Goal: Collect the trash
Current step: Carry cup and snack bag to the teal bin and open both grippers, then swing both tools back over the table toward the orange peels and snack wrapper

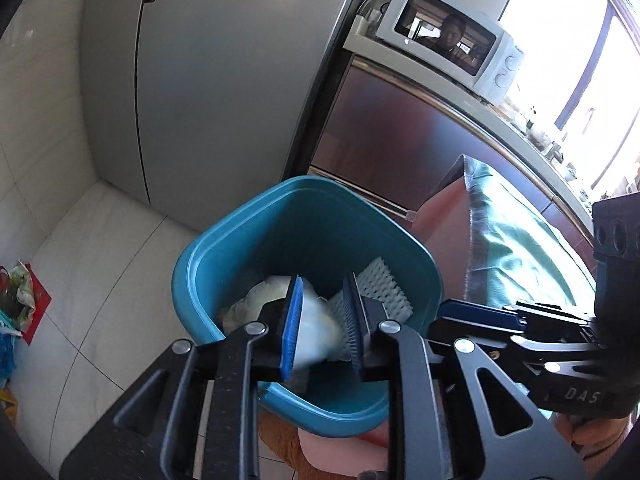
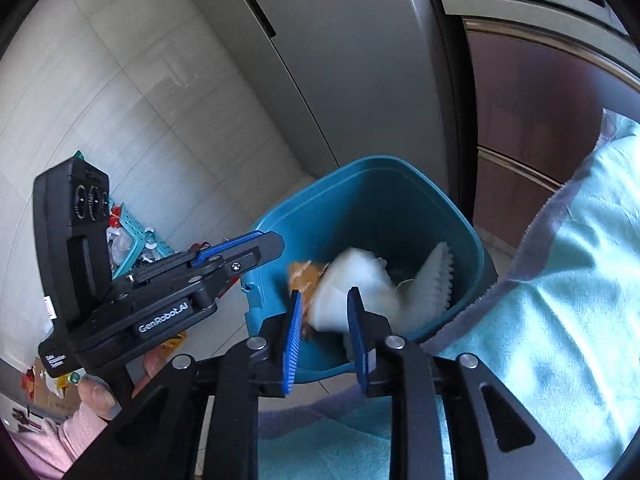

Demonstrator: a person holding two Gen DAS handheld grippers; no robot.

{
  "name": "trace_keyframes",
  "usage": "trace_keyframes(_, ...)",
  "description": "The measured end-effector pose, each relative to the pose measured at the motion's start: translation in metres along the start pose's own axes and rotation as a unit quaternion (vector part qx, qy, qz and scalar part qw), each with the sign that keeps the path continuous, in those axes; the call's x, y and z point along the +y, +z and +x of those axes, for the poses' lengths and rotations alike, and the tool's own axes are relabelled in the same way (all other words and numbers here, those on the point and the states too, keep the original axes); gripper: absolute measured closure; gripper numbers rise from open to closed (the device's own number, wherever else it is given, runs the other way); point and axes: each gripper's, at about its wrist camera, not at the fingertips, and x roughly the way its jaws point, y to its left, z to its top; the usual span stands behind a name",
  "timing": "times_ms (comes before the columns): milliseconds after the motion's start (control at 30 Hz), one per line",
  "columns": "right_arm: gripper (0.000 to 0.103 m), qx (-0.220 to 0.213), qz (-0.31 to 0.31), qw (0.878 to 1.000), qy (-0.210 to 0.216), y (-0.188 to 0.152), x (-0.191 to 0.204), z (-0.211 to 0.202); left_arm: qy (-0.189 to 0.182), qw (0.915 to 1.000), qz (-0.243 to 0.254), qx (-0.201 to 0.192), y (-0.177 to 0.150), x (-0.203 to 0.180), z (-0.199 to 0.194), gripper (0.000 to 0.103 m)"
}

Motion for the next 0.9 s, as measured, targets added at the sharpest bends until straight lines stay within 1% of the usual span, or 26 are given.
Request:
trace_keyframes(100, 0.081, -0.011, 0.003, 1.0, 0.001, -0.005, -0.003, -0.013, -0.001, 1.0, 0.001, -0.003, -0.002, -0.001, 0.0, 0.073)
trace_keyframes(200, 0.08, -0.027, 0.006, 1.0, 0.004, -0.01, -0.008, -0.031, -0.007, 0.9999, 0.007, -0.006, -0.004, -0.009, -0.003, 0.071)
trace_keyframes(267, 0.078, -0.04, 0.009, 0.999, 0.007, -0.015, -0.011, -0.045, -0.011, 0.9998, 0.016, -0.009, -0.006, -0.018, -0.009, 0.067)
trace_keyframes(333, 0.075, -0.053, 0.008, 0.999, 0.003, -0.018, -0.012, -0.057, -0.021, 0.9992, 0.028, -0.016, -0.008, -0.03, -0.015, 0.065)
trace_keyframes(433, 0.074, -0.075, 0.007, 0.997, -0.006, -0.036, -0.015, -0.084, -0.042, 0.9974, 0.052, -0.027, -0.012, -0.052, -0.025, 0.059)
trace_keyframes(467, 0.071, -0.083, 0.009, 0.996, -0.012, -0.041, -0.017, -0.092, -0.05, 0.9965, 0.059, -0.029, -0.013, -0.058, -0.028, 0.056)
trace_keyframes(500, 0.065, -0.093, 0.012, 0.995, -0.02, -0.047, -0.019, -0.102, -0.061, 0.995, 0.072, -0.031, -0.016, -0.069, -0.031, 0.054)
trace_keyframes(533, 0.064, -0.102, 0.013, 0.994, -0.028, -0.053, -0.022, -0.112, -0.069, 0.9937, 0.082, -0.032, -0.018, -0.077, -0.034, 0.052)
trace_keyframes(700, 0.064, -0.144, 0.044, 0.986, -0.075, -0.091, -0.047, -0.162, -0.125, 0.9818, 0.141, -0.026, -0.033, -0.13, -0.04, 0.051)
trace_keyframes(800, 0.064, -0.164, 0.073, 0.978, -0.107, -0.116, -0.065, -0.192, -0.161, 0.9709, 0.176, -0.015, -0.046, -0.166, -0.041, 0.05)
trace_keyframes(833, 0.063, -0.17, 0.083, 0.974, -0.121, -0.126, -0.071, -0.203, -0.177, 0.966, 0.188, -0.008, -0.052, -0.181, -0.04, 0.05)
trace_keyframes(900, 0.063, -0.18, 0.103, 0.968, -0.14, -0.142, -0.083, -0.219, -0.196, 0.958, 0.209, 0.004, -0.062, -0.206, -0.037, 0.05)
